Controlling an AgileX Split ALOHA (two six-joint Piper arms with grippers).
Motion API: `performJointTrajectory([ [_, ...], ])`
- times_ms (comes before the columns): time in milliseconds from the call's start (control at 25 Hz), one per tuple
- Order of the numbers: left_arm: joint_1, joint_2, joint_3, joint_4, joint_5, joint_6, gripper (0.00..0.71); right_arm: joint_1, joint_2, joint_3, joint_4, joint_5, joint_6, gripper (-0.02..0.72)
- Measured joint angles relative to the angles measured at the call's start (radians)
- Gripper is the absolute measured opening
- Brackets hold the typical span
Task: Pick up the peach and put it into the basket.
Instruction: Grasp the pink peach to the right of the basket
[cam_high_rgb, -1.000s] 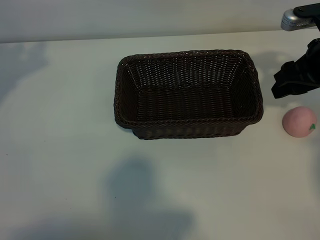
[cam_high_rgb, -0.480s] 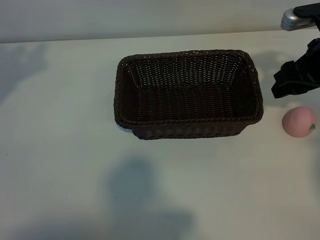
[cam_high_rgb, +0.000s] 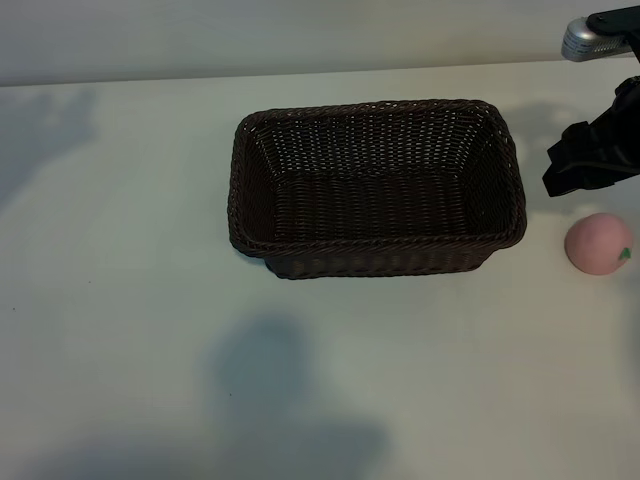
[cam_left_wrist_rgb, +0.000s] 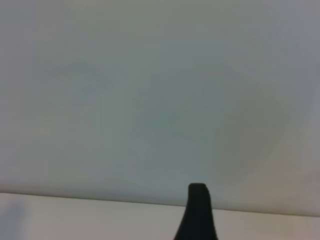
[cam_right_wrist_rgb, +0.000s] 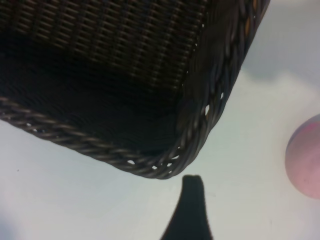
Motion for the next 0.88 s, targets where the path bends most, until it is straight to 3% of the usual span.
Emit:
performJointTrajectory([
  [280,0.0,-0.016,0.001,0.001,-0.032,-0.001,0.594,0.0,0.0,0.0,0.0,0.0,0.0,0.594],
  [640,0.0,-0.053,0.001,0.001,0.031,0.001,0.593,0.0,0.0,0.0,0.0,0.0,0.0,0.594],
  [880,0.0,-0.068,0.001,-0.035,0.064,0.106,0.593,0.0,0.0,0.0,0.001,0.0,0.0,0.594],
])
